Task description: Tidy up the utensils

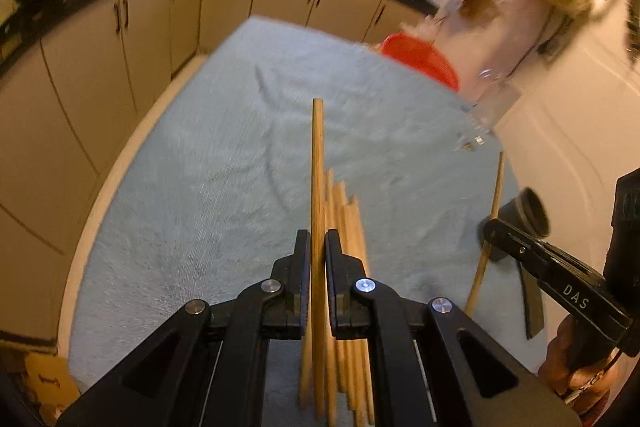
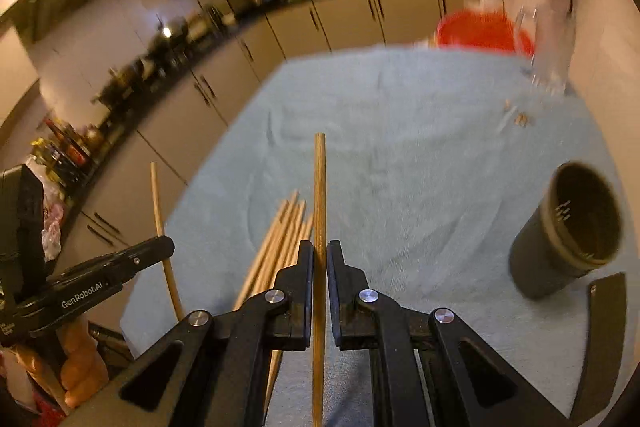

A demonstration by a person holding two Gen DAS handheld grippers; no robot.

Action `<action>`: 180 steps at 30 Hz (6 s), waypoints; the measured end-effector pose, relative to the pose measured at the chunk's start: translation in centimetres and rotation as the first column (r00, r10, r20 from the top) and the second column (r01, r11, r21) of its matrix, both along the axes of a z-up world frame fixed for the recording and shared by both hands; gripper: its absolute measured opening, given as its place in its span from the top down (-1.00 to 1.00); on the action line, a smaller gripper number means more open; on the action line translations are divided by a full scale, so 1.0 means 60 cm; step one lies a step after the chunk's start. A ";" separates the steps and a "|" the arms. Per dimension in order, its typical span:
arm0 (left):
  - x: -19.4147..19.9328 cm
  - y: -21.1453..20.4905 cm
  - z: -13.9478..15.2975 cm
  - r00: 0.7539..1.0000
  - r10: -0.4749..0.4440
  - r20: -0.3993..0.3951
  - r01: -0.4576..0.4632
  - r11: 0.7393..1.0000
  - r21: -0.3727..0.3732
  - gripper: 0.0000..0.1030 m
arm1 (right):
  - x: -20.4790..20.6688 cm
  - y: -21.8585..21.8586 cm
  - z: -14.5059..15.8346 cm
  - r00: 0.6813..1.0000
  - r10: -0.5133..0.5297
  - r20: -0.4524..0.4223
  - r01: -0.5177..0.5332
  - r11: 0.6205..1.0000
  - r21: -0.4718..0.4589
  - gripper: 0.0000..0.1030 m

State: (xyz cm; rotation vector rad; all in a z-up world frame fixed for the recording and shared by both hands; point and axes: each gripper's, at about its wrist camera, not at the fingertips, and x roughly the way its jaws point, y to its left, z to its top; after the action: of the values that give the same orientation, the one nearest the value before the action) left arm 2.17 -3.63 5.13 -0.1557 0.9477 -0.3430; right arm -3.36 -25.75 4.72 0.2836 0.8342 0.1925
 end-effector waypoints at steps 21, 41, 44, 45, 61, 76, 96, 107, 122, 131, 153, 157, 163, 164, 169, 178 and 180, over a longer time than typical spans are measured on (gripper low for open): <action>-0.082 -0.049 0.111 0.981 -0.075 0.180 0.080 0.997 -0.021 0.87 | -0.123 -0.044 0.080 0.957 -0.125 0.260 0.118 0.992 0.042 0.85; -0.065 -0.195 0.214 0.942 -0.213 0.257 0.236 0.970 -0.059 0.87 | -0.198 -0.183 0.207 0.859 -0.292 0.422 0.282 0.955 0.086 0.85; -0.058 -0.230 0.237 0.931 -0.233 0.280 0.261 0.963 -0.068 0.87 | -0.203 -0.206 0.221 0.839 -0.317 0.443 0.309 0.947 0.092 0.85; -0.057 -0.241 0.242 0.928 -0.240 0.285 0.270 0.961 -0.068 0.87 | -0.204 -0.214 0.226 0.833 -0.325 0.448 0.317 0.944 0.097 0.85; 0.017 -0.433 0.225 0.909 -0.325 0.260 0.353 0.933 -0.068 0.87 | -0.142 -0.314 0.198 0.825 -0.393 0.406 0.394 0.915 0.086 0.85; 0.059 -0.473 0.111 0.935 -0.339 0.106 0.343 0.939 -0.014 0.87 | -0.075 -0.342 0.075 0.897 -0.388 0.213 0.377 0.922 0.092 0.85; 0.054 -0.446 0.122 0.945 -0.295 0.141 0.301 0.953 -0.022 0.61 | -0.119 -0.343 0.096 0.874 -0.415 0.252 0.404 0.910 0.099 0.48; -0.018 -0.329 0.194 0.927 -0.209 0.311 0.239 0.969 -0.063 0.07 | -0.210 -0.271 0.147 0.843 -0.395 0.364 0.389 0.917 0.094 0.09; -0.042 -0.048 0.049 0.982 0.025 0.186 -0.036 0.998 0.058 0.04 | -0.170 -0.050 0.024 0.978 -0.024 0.207 0.018 0.999 0.027 0.09; 0.011 0.028 -0.091 0.991 0.056 -0.119 -0.043 0.993 0.111 0.04 | -0.128 0.002 -0.049 0.997 0.010 0.075 -0.009 1.000 -0.014 0.09; 0.067 -0.042 -0.152 0.983 0.004 -0.186 0.043 0.967 0.252 0.88 | -0.065 0.024 -0.089 0.995 0.061 -0.082 -0.059 0.998 0.026 0.28; 0.058 -0.011 -0.148 0.981 0.014 -0.192 0.026 0.978 0.205 0.88 | -0.020 0.063 -0.094 0.987 0.110 -0.113 -0.106 0.994 0.038 0.34; 0.050 0.015 -0.134 0.982 0.017 -0.187 0.013 0.987 0.159 0.88 | 0.046 0.137 -0.136 0.966 0.166 -0.196 -0.171 0.985 -0.009 0.41; 0.048 0.016 -0.133 0.982 0.014 -0.186 0.016 0.987 0.157 0.88 | 0.053 0.145 -0.147 0.962 0.172 -0.211 -0.181 0.983 -0.023 0.42; 0.047 0.013 -0.129 0.983 -0.016 -0.181 0.042 0.989 0.141 0.88 | 0.052 0.131 -0.163 0.965 0.110 -0.239 -0.143 0.982 -0.122 0.67; 0.057 -0.039 -0.136 0.972 -0.099 -0.213 0.126 0.985 0.119 0.88 | 0.042 0.037 -0.157 0.969 0.021 -0.245 -0.044 0.995 -0.089 0.83; 0.064 -0.049 -0.142 0.970 -0.096 -0.223 0.127 0.983 0.130 0.88 | 0.044 0.025 -0.158 0.969 0.012 -0.248 -0.031 0.997 -0.075 0.83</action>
State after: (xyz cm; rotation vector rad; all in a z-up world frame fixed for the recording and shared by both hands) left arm 6.01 -6.54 -3.38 -0.0076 1.1956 -0.3655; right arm -0.74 -24.28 -4.79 0.2271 1.0902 0.1458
